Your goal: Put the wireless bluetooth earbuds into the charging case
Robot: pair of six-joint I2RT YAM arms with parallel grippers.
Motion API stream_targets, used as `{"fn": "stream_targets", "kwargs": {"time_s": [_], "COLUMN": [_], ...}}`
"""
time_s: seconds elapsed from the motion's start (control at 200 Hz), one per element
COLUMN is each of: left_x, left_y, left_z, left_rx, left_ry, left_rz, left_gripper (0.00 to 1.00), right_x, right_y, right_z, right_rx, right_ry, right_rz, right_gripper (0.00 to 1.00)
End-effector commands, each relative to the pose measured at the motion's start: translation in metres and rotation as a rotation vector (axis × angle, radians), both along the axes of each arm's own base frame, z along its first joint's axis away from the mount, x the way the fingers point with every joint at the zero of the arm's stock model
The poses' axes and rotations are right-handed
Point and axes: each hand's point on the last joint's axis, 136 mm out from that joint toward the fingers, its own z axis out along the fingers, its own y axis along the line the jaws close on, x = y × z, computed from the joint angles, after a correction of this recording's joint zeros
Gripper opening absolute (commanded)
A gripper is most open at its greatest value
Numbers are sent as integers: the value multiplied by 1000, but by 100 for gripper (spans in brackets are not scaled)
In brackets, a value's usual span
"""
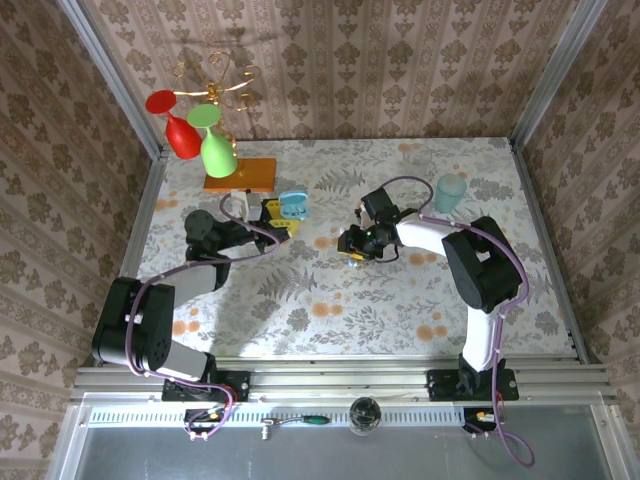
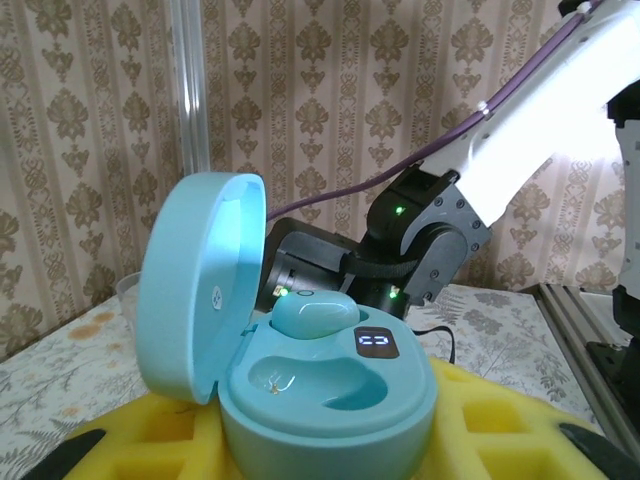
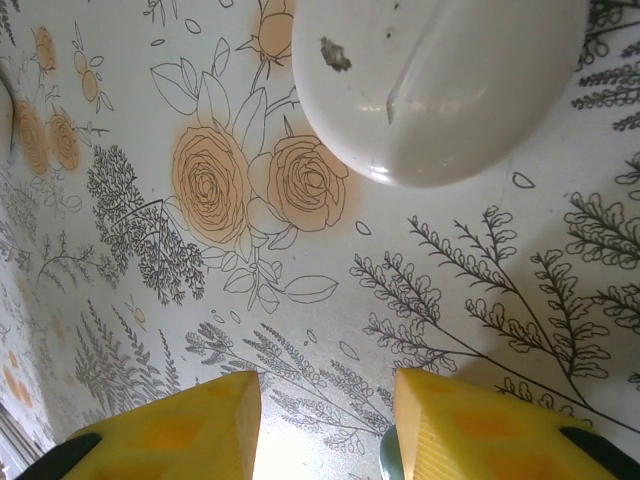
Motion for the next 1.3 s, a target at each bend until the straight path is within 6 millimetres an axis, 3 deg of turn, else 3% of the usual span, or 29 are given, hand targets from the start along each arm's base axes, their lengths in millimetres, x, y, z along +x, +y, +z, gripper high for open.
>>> {"fn": "stream_targets", "kwargs": {"time_s": [0.0, 0.08, 0.245, 0.38, 0.565, 0.825, 1.295], "left_x": [2, 9, 23, 32, 38, 41, 43], "left_y": [12, 21, 38, 50, 62, 73, 80], "left_z": [7, 4, 1, 4, 12, 14, 20], "left_rx": [-13, -14, -14, -17, -31, -37, -39], "left_ry": [-34, -26, -29, -31, -24, -27, -36], "left_rz": [44, 84, 163, 204, 240, 280, 293], "left_gripper": [27, 27, 28, 28, 27, 27, 27], "right_x": [-2, -5, -14, -22, -27, -26, -22], "right_y": [-8, -19, -51, -59, -48, -29, -6], "right_z": [8, 16, 24, 28, 31, 22, 2], "right_rx": [-62, -155, -514, -766, -959, -1084, -1123], "right_ry": [-12, -51, -138, -189, -247, -279, -275], "right_rz": [30, 44, 76, 120, 180, 261, 328], "right_gripper": [42, 42, 42, 42, 41, 41, 35]}}
